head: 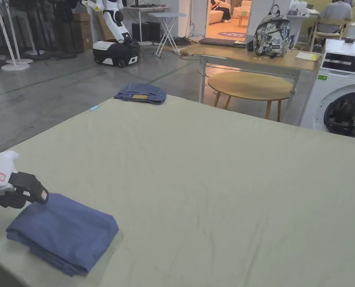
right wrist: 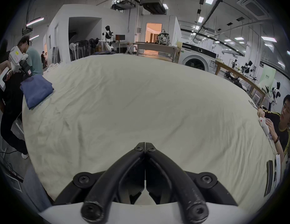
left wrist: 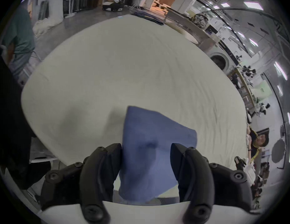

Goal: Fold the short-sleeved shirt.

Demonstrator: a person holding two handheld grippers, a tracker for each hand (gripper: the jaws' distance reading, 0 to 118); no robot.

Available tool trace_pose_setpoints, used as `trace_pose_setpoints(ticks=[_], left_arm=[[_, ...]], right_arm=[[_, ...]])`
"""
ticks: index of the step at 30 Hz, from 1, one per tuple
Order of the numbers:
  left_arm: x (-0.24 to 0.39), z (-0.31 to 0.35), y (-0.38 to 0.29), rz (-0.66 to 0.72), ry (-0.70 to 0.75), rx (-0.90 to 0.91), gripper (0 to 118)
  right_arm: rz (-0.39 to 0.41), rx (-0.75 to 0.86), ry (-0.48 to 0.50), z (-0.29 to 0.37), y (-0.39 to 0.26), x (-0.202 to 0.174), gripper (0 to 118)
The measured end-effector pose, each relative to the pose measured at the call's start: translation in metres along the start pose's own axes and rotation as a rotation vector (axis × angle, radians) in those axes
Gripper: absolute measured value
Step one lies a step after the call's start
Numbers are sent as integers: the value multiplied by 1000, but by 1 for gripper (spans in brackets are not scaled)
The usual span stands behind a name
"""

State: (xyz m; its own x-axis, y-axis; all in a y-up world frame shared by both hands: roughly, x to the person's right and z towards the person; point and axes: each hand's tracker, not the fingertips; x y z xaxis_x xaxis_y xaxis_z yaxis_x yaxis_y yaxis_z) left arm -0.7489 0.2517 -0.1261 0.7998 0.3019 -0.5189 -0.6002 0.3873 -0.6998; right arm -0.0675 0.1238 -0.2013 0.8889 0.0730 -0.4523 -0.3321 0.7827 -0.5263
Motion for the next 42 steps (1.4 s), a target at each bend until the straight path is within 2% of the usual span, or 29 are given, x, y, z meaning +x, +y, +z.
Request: trace_pose_setpoints(ticks=[3, 5, 7, 9, 12, 13, 15, 18, 20, 23, 27, 31, 36, 42], left_arm=[[6, 3, 3, -80, 127, 32, 63], [48, 15, -26, -146, 198, 48, 63], [58, 13, -36, -140, 152, 67, 61], [55, 4, -32, -128, 60, 107, 51], [79, -7, -55, -153, -35, 189, 44], [87, -11, -62, -156, -56, 218, 37], [112, -20, -81, -169, -93, 248, 30], [141, -37, -105, -202, -134, 330, 10], [163, -48, -119, -234, -166, 360, 3], [209, -57, -147, -355, -107, 460, 1], [266, -66, -181, -362, -157, 557, 0], [318, -73, -213, -434, -114, 680, 0], [367, -67, -239, -396, -154, 810, 0], [393, -60, -246, -406, -180, 889, 0]], right_arm=[[-1, 1, 5, 0, 1, -1, 0], [-1, 5, 7, 0, 2, -2, 0], [-4, 8, 8, 0, 3, -2, 0], [-13, 16, 5, 0, 3, 0, 0], [-33, 20, 2, 2, 3, 4, 0], [-40, 24, -2, 2, 3, 5, 0], [-56, 28, -9, 4, 3, 10, 0], [-76, 47, -26, 9, 5, 19, 0], [-93, 67, -40, 11, 4, 27, 0], [-120, 111, -69, 20, 10, 40, 0], [-151, 179, -114, 33, 22, 60, 0], [-178, 264, -159, 46, 35, 78, 0], [-203, 385, -227, 60, 49, 99, 0], [-212, 488, -286, 70, 60, 113, 0]])
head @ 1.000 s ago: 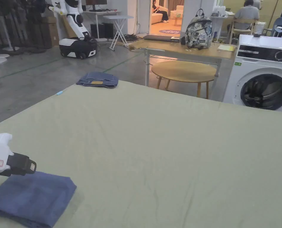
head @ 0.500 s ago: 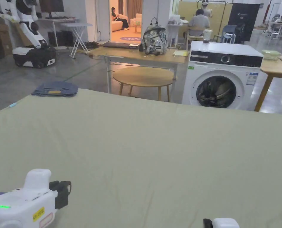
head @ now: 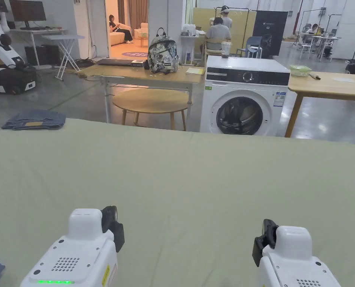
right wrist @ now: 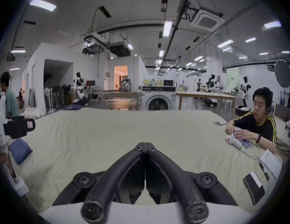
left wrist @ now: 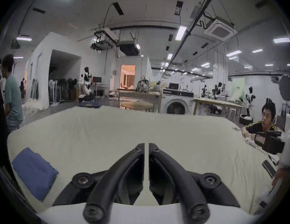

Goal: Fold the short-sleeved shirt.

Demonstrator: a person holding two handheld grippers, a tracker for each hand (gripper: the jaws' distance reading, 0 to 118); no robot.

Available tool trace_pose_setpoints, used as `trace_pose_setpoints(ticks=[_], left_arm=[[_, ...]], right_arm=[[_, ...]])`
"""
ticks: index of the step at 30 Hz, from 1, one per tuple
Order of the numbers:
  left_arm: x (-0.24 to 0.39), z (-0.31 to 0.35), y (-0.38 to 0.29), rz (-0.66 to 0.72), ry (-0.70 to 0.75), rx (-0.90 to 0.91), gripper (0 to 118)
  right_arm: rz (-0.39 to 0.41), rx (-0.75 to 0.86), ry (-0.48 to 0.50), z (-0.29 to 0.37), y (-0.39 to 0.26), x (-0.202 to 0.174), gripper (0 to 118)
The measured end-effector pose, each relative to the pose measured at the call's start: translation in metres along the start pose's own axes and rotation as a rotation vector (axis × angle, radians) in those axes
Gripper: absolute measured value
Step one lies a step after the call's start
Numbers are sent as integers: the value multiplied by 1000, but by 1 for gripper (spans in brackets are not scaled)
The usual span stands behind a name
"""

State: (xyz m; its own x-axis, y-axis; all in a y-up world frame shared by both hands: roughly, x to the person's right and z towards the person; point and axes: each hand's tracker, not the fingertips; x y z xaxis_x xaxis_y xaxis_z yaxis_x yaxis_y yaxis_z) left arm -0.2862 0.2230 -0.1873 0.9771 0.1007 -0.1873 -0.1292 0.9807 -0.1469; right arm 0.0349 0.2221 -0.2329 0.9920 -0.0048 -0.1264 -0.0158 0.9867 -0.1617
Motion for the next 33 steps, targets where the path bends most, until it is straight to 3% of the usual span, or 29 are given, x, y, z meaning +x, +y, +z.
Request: trace_pose_setpoints(ticks=[7, 24, 26, 30, 31, 33], left_arm=[[14, 2, 6, -98, 27, 62, 0], [8, 5, 8, -77, 71, 95, 0], [7, 6, 8, -72, 67, 100, 7], [8, 8, 6, -78, 68, 108, 20], [8, 8, 6, -78, 68, 108, 29], [10, 9, 5, -80, 56, 108, 38]], right_arm=[[-18, 55, -31, 0, 13, 8, 0], [14, 47, -39, 7, 5, -2, 0], [8, 38, -42, 5, 2, 1, 1], [1, 31, -33, 3, 0, 2, 24], [4, 30, -30, 3, 0, 3, 48], [16, 42, -35, 4, 0, 0, 74]])
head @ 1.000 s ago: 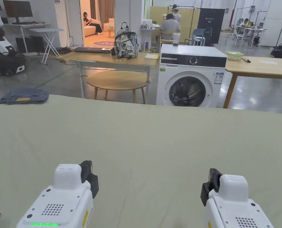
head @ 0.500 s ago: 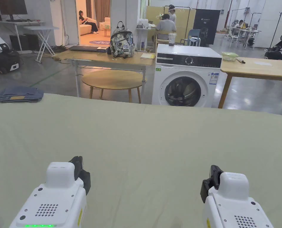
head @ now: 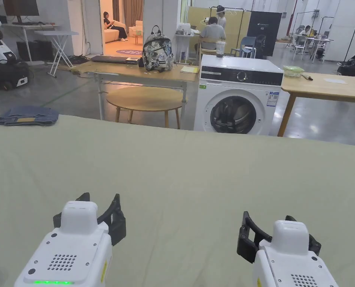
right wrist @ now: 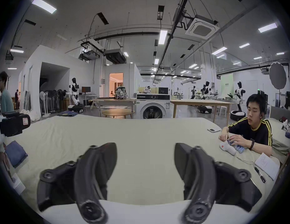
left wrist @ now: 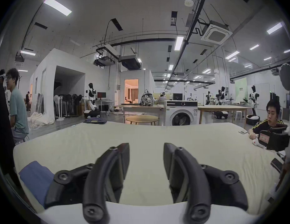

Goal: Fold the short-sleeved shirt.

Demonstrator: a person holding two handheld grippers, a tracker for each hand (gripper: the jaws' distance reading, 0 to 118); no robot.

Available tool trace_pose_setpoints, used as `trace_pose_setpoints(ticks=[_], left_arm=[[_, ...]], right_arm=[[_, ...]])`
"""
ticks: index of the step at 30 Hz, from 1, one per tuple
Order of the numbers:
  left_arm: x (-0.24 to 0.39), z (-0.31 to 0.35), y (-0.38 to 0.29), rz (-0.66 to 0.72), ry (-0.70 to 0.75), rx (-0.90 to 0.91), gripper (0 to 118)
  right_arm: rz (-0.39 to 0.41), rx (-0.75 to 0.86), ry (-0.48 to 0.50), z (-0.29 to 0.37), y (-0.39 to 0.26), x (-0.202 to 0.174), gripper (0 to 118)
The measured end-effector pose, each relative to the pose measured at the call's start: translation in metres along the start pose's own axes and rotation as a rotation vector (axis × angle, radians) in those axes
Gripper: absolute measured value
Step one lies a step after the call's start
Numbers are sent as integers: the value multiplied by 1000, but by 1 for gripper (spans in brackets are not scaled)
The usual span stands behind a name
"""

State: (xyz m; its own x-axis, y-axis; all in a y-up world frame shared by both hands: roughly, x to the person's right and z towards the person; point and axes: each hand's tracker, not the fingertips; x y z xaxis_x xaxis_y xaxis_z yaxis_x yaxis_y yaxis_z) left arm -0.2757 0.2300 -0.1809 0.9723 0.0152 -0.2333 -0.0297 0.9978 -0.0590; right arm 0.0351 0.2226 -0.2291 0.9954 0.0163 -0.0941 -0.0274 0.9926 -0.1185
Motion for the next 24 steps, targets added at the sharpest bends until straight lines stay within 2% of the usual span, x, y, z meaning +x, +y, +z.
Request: trace_pose_setpoints(ticks=[1, 2, 4, 6, 7, 10, 17, 20, 24], left_arm=[[1, 0, -1, -2, -3, 1, 47], [3, 1, -1, -6, -4, 1, 55], [5, 1, -2, -14, -9, 1, 64], [7, 1, -4, -10, -14, 11, 64], [7, 1, -4, -5, -14, 15, 64], [9, 3, -3, 8, -22, 44, 64], [21, 3, 0, -96, 11, 83, 64], [18, 3, 1, -63, -11, 101, 64], [15, 1, -2, -44, -24, 101, 64]], right_arm=[[2, 3, -1, 0, 1, -1, 78], [2, 5, -4, 0, 1, -1, 78], [2, 0, -7, 0, 1, -2, 82], [-1, 4, -18, -1, 1, -3, 96], [0, 8, -29, -1, 1, -3, 97], [-7, 16, -20, -1, 3, -1, 97], [24, 56, 4, 3, 5, 1, 97], [1, 52, 12, 2, 6, 3, 97], [1, 46, -35, -2, 7, 1, 97]])
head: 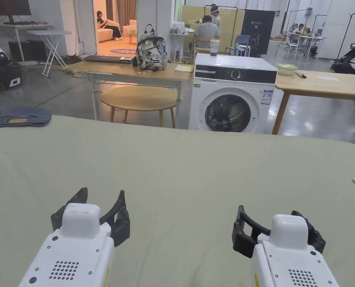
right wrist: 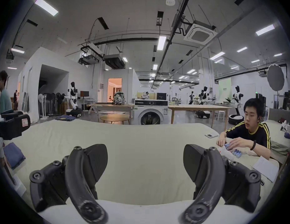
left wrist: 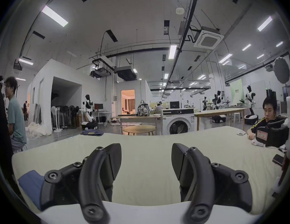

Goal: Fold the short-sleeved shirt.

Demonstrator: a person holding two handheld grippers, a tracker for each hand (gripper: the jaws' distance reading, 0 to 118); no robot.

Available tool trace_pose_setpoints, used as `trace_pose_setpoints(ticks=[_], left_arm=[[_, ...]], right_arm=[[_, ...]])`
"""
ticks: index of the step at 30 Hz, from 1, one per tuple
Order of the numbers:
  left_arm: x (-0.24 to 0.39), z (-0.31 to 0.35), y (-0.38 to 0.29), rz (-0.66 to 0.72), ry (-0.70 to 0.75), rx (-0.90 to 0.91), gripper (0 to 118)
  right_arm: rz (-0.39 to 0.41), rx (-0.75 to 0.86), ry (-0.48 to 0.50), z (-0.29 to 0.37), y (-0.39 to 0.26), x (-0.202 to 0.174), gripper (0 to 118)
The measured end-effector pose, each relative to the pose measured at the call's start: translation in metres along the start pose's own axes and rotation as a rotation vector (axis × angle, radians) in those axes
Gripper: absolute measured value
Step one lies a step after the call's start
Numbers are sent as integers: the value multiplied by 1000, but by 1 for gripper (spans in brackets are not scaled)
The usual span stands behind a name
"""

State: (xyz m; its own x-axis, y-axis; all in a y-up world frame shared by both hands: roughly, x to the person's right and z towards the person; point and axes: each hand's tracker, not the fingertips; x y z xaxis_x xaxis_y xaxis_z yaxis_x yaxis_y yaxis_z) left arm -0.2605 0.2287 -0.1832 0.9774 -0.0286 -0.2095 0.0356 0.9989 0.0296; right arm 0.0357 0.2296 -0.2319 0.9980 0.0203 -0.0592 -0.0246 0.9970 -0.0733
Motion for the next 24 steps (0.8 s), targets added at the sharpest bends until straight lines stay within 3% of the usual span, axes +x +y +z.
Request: trace_pose_setpoints(ticks=[17, 24], left_arm=[[0, 0, -10, 71, -4, -128, 64], [-1, -1, -5, 93, -26, -103, 64]], right_arm=[[-142, -136, -1, -15, 4, 9, 98], [-182, -184, -56, -16, 10, 8, 98]])
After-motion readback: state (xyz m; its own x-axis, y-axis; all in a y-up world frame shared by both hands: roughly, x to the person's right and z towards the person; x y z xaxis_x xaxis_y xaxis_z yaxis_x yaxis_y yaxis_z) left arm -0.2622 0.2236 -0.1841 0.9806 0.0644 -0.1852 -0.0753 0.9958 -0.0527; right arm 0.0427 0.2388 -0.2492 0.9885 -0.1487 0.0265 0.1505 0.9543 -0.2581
